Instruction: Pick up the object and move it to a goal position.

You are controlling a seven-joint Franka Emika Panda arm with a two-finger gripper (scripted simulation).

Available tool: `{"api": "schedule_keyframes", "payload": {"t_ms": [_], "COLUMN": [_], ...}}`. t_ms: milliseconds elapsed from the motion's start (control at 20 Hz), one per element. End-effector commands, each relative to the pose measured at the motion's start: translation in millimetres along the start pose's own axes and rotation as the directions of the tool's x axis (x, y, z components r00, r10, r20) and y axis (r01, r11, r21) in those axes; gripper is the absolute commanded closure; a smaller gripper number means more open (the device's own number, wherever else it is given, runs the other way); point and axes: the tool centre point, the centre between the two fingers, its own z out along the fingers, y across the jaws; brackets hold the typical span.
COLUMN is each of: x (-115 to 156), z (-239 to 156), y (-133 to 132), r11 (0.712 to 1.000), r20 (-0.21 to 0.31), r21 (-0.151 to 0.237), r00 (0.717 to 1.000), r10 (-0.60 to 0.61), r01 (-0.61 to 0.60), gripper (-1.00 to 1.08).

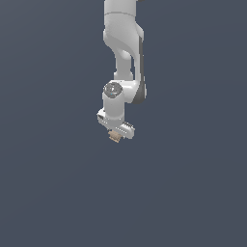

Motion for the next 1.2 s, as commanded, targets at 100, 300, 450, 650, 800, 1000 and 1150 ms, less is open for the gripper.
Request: {"api": "schedule_keyframes", "payload": {"t_ms": [100, 300, 450, 650, 800, 1000, 1150], "x": [0, 0, 0, 0, -1, -2, -4], "z": [1, 1, 1, -2, -9, -27, -46], "y": [0, 0, 0, -2, -4, -10, -16], "r11": [1.000, 1.000, 1.000, 1.000, 1.000, 1.000, 1.000], "r20": [-0.001, -0.001, -0.001, -0.002, -0.002, -0.002, -0.002], "r21": [0.001, 0.001, 0.001, 0.002, 0.002, 0.002, 0.001], "r00": [1.000, 1.000, 1.000, 1.000, 1.000, 1.000, 1.000], "r10": [0.000, 0.000, 0.000, -0.001, -0.001, -0.001, 0.000], "r01": [0.000, 0.000, 0.000, 0.001, 0.001, 0.001, 0.000], "gripper": [1.08, 1.08, 1.08, 1.08, 1.08, 1.08, 1.08]}}
